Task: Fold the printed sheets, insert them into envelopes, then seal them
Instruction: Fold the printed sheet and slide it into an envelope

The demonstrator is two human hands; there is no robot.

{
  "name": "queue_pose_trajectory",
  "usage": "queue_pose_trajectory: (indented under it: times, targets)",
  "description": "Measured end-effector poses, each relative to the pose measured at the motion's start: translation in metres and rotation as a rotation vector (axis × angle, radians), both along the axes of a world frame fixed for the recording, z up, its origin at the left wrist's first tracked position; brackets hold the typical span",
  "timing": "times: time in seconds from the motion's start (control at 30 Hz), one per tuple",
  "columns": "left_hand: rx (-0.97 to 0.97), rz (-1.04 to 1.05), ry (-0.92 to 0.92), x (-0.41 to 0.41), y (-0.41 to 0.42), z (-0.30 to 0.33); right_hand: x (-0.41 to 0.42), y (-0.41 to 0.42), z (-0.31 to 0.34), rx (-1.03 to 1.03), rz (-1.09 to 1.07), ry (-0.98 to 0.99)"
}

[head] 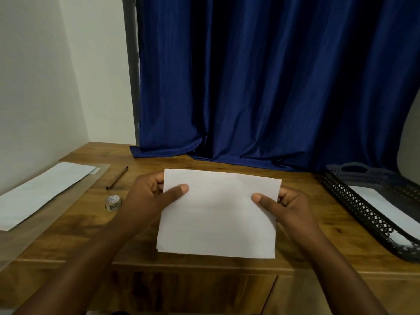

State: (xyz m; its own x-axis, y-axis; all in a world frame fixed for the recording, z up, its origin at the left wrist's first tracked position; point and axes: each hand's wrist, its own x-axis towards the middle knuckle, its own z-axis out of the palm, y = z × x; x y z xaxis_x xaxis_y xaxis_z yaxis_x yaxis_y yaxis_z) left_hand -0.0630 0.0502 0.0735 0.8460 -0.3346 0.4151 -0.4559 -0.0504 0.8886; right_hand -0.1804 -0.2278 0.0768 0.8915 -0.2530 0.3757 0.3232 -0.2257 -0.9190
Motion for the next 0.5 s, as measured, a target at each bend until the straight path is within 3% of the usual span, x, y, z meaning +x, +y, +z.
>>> queue_pose_trajectory:
  times: [0.2, 0.37, 0.5]
  targets:
    - [0.098, 0.010, 0.049, 0.046, -0.015, -0.036, 0.047, -0.005, -0.037, 0.102, -0.070, 0.173]
    - [0.369, -0.022, -0.135, 0.047, -0.009, -0.062, 0.045, -0.017, -0.062, -0.217, -0.080, 0.172]
    - [0.411, -0.128, -0.139, 0.034, -0.001, -0.063, 0.035, -0.028, -0.071, -0.328, 0.023, 0.207]
